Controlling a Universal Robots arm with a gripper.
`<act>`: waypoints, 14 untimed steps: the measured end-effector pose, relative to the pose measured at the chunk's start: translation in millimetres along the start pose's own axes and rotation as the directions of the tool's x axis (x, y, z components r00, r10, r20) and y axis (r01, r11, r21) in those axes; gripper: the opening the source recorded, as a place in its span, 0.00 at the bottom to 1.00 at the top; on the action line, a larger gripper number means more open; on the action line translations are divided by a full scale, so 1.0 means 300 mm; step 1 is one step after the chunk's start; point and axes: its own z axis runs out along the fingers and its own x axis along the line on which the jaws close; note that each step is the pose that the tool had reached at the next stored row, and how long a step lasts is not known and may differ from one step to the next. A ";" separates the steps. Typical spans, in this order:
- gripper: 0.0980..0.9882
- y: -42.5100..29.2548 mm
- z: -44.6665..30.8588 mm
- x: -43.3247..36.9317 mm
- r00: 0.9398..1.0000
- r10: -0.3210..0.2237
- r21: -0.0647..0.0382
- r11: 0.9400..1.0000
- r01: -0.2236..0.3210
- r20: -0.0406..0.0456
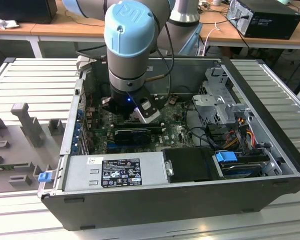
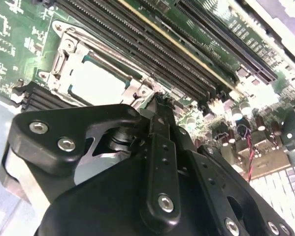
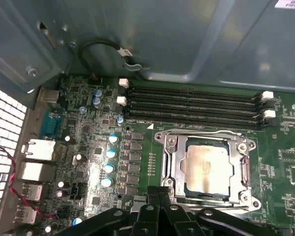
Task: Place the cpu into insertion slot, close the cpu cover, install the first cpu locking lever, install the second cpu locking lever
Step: 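Install the second cpu locking lever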
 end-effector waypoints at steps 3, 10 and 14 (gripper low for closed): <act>0.01 0.005 -0.014 0.000 1.000 0.000 0.000 1.000 0.000 0.000; 0.01 0.016 -0.049 0.000 1.000 0.000 0.000 1.000 0.000 0.000; 0.01 0.024 -0.074 -0.001 1.000 0.000 0.000 1.000 0.000 0.000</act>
